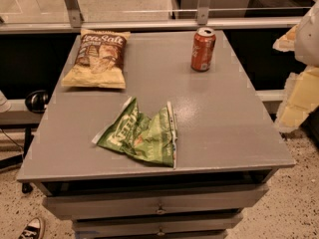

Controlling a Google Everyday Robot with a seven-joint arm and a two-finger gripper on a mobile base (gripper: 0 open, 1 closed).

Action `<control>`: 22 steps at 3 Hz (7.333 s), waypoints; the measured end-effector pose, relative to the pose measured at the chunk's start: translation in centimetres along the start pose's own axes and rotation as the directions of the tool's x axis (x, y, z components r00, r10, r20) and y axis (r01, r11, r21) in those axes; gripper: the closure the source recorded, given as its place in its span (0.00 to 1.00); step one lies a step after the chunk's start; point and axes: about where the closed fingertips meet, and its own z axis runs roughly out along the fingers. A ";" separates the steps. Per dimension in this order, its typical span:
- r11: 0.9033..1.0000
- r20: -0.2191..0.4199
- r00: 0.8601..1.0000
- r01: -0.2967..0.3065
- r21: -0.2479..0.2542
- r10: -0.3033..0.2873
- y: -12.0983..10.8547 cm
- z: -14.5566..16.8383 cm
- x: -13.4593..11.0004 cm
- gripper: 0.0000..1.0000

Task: Move coke can near brown chip bag

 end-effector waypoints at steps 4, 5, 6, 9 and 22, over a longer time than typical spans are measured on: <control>0.970 0.240 0.968 -0.129 0.206 0.077 -8.6 5.8 0.8 0.00; 0.942 0.380 0.917 -0.225 0.248 0.119 -13.2 8.4 -1.0 0.00; 0.916 0.533 0.822 -0.352 0.195 0.202 -17.1 11.1 -3.5 0.00; 0.880 0.777 0.516 -0.465 -0.099 0.360 -22.2 19.5 -12.3 0.00; 0.984 0.946 0.290 0.064 -0.167 0.142 -8.4 18.5 -32.3 0.00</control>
Offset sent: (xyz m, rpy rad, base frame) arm 0.0549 -0.0252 -0.0082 0.1648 -0.2196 -0.0408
